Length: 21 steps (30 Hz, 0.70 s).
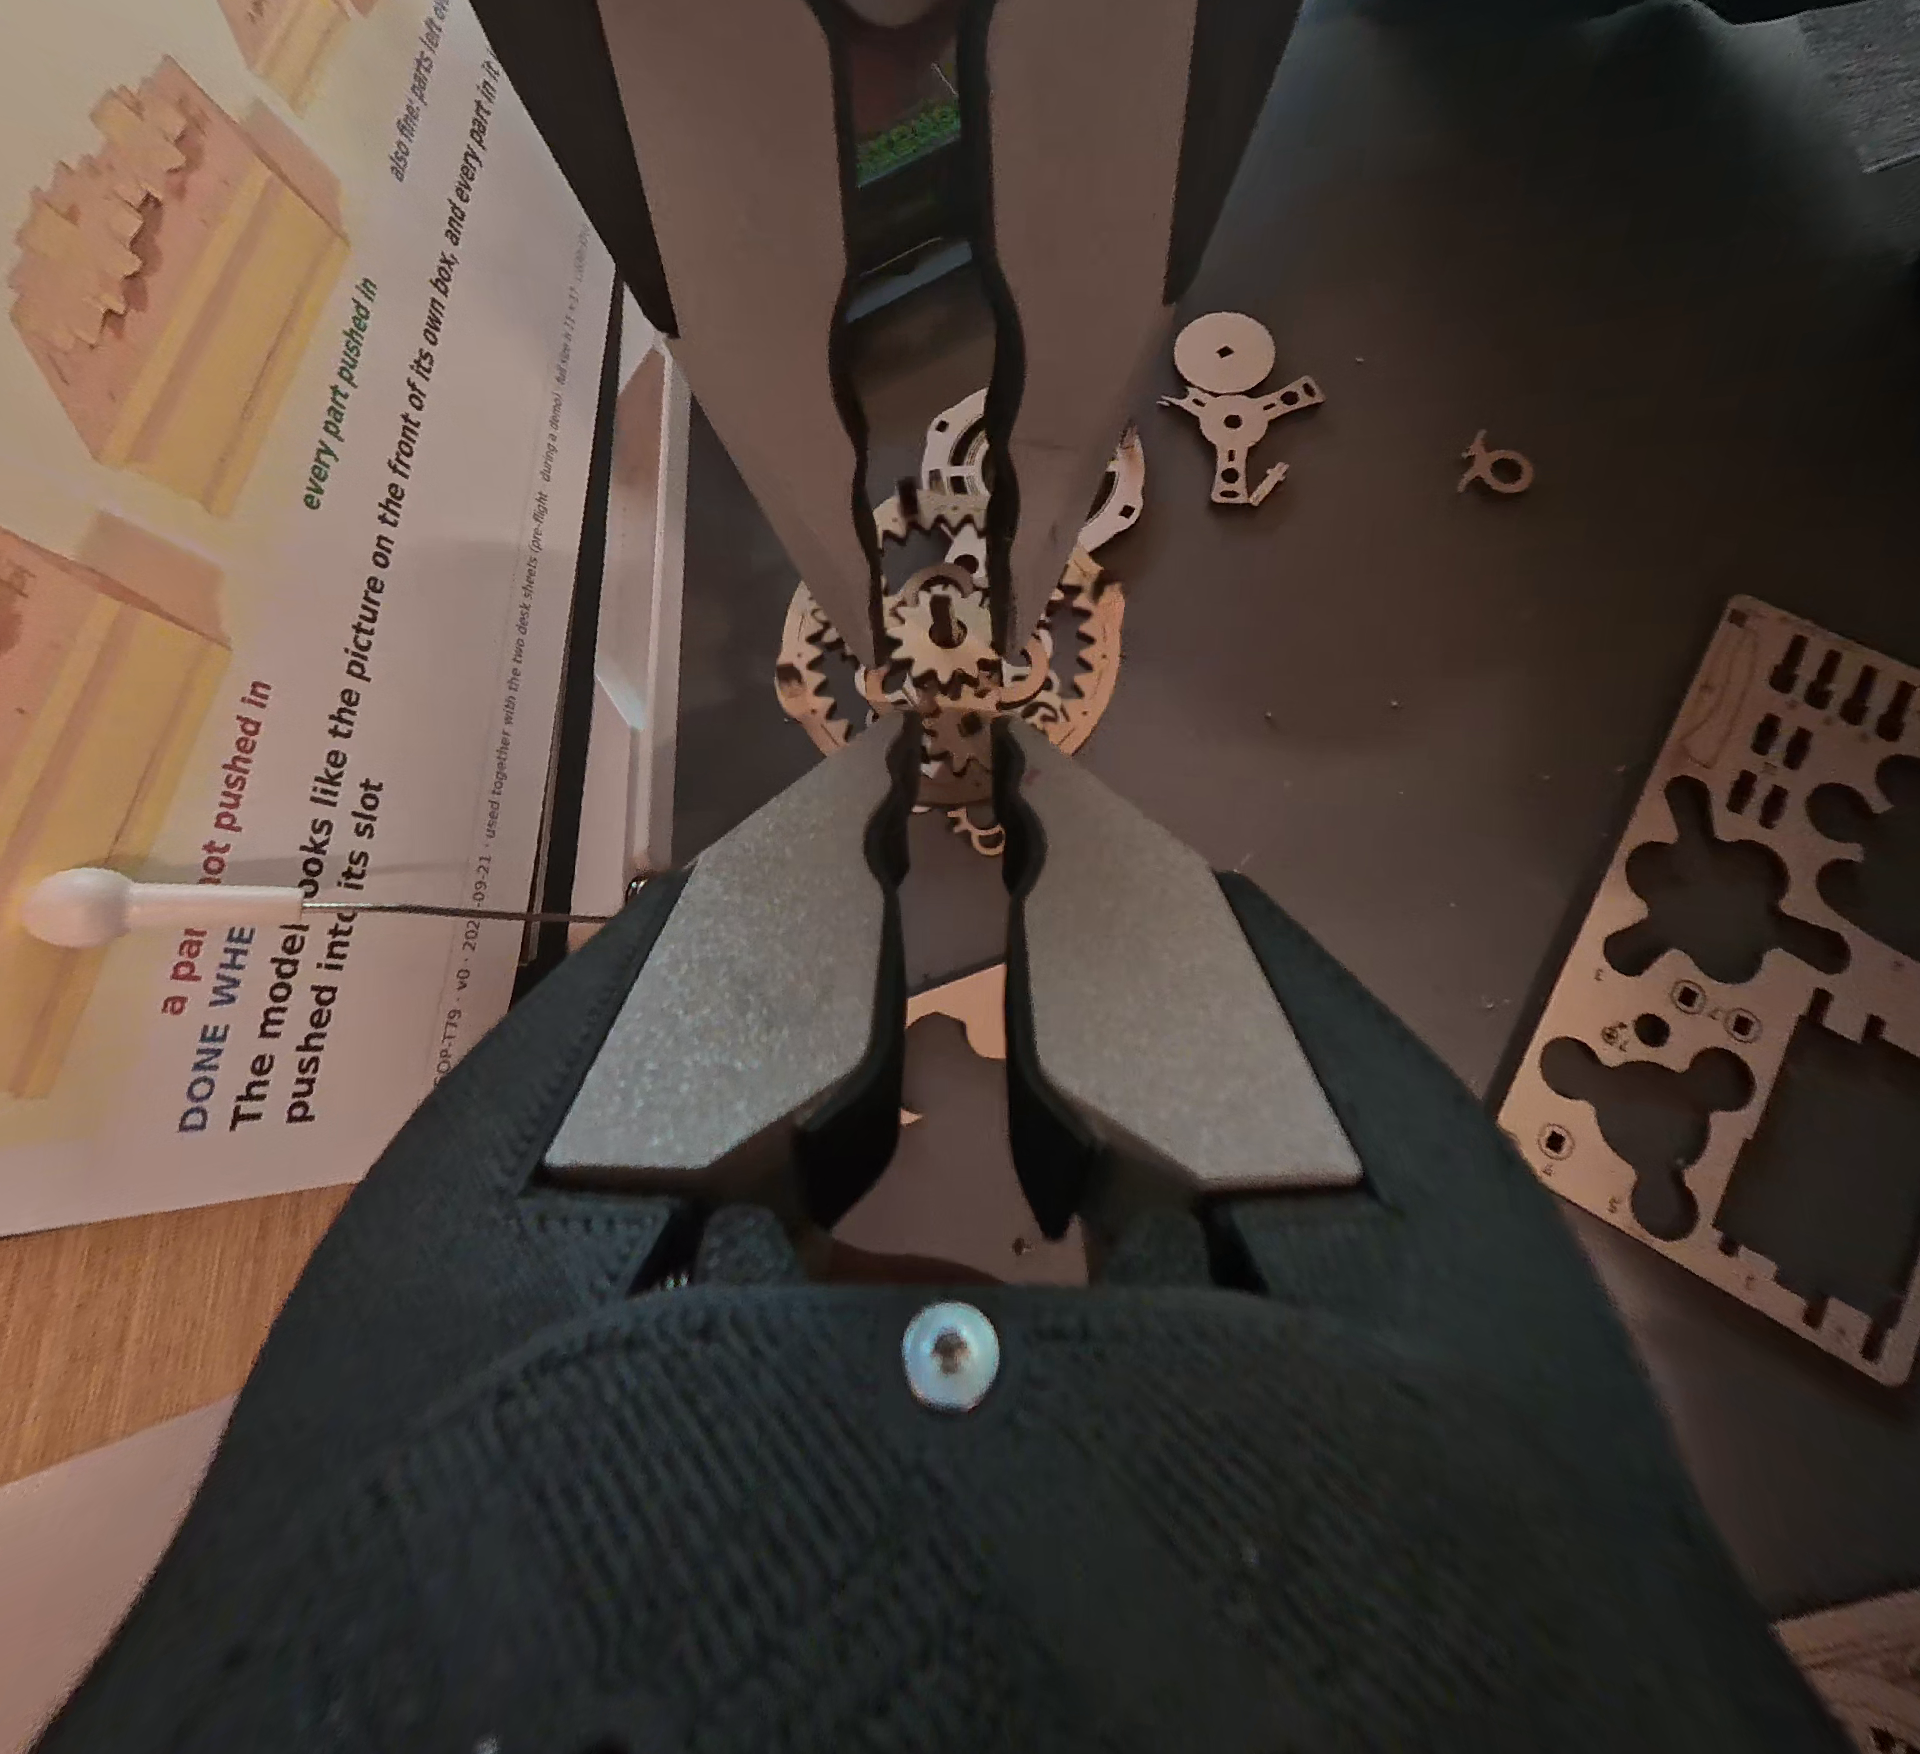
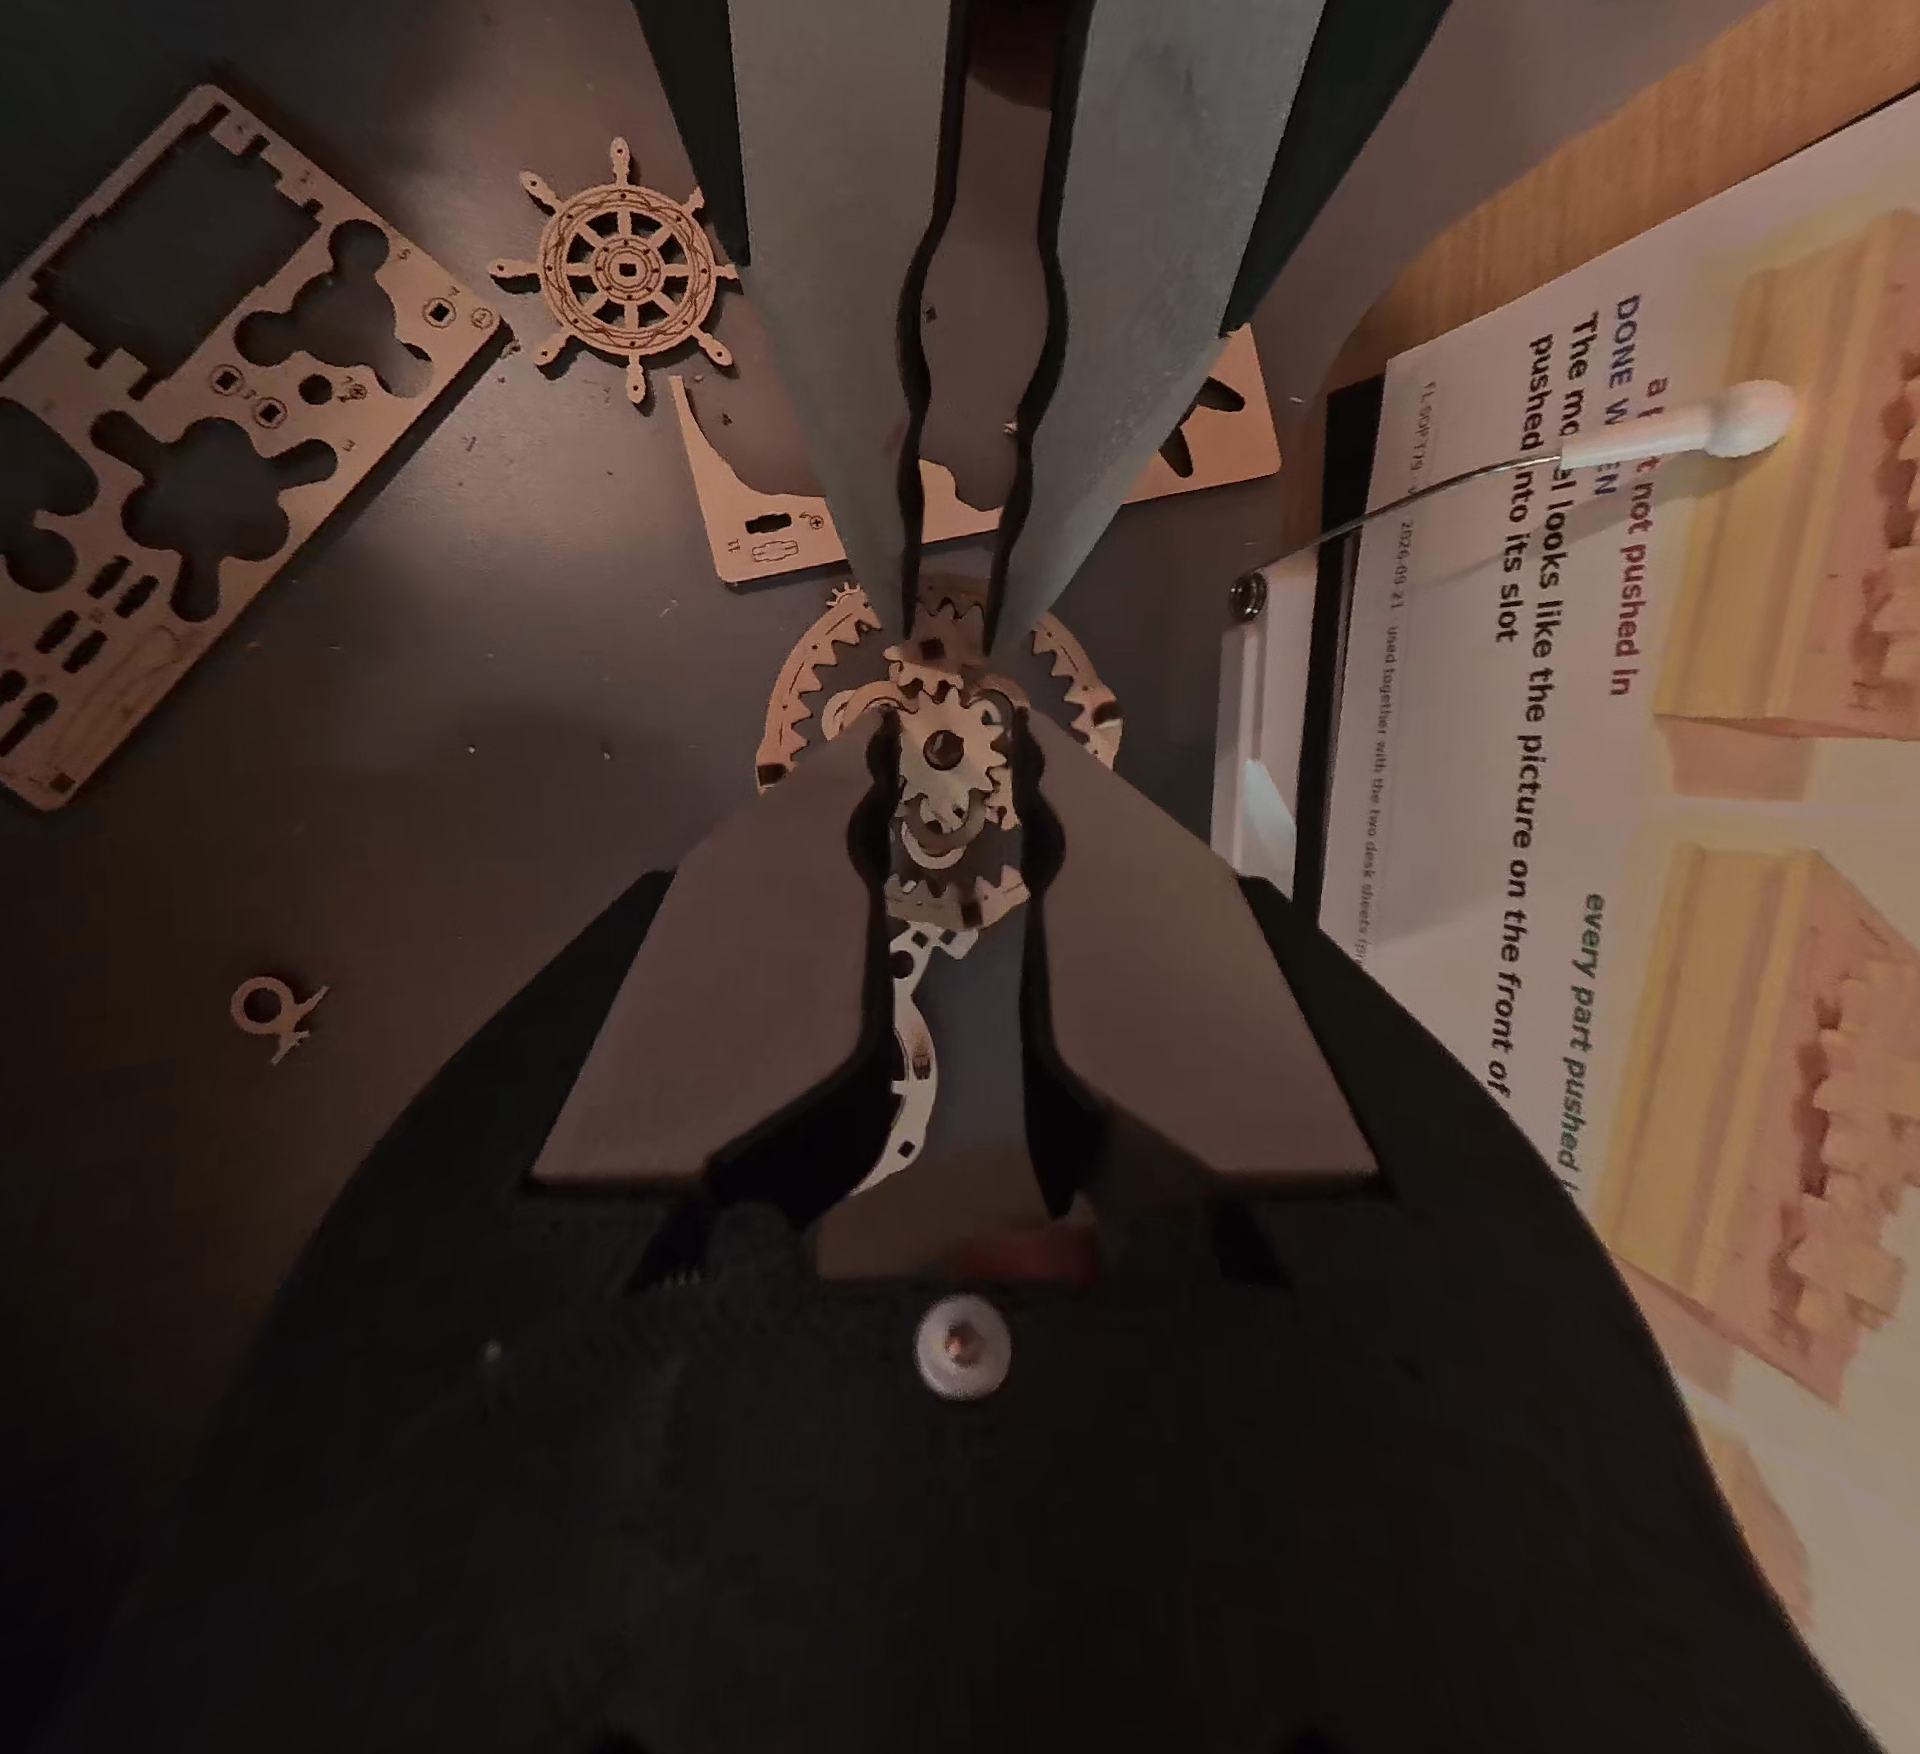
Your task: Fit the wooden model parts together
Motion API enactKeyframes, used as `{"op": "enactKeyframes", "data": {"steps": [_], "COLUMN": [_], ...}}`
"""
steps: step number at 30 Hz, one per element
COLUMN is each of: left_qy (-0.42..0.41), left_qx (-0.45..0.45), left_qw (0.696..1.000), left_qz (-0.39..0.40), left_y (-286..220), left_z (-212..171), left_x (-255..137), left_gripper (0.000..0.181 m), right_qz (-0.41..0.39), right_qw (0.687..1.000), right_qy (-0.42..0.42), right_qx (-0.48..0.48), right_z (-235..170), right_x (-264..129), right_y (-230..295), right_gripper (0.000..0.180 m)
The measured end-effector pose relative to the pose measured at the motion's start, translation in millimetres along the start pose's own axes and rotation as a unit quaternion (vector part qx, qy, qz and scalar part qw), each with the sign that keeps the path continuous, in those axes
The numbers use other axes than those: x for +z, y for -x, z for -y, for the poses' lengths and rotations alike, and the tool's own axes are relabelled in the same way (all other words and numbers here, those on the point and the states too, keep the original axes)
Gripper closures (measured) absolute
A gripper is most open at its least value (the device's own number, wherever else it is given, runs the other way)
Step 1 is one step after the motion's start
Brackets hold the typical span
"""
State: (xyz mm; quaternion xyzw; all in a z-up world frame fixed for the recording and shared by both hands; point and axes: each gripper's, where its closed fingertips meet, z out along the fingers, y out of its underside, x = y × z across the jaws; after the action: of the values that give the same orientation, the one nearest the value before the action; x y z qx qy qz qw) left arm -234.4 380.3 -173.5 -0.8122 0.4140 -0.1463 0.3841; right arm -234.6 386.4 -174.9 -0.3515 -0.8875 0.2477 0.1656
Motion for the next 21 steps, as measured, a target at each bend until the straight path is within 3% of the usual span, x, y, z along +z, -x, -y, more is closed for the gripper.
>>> {"op": "enactKeyframes", "data": {"steps": [21], "left_qy": [0.000], "left_qx": [-0.027], "left_qw": [0.999], "left_qz": [-0.024], "left_y": [-5.9], "left_z": [-0.3], "left_x": [4.7], "left_gripper": [0.169], "right_qz": [0.011], "right_qw": [0.998], "right_qy": [-0.010], "right_qx": [-0.064], "right_z": [-0.2], "right_x": [2.1], "right_y": [3.9], "right_gripper": [0.164]}}
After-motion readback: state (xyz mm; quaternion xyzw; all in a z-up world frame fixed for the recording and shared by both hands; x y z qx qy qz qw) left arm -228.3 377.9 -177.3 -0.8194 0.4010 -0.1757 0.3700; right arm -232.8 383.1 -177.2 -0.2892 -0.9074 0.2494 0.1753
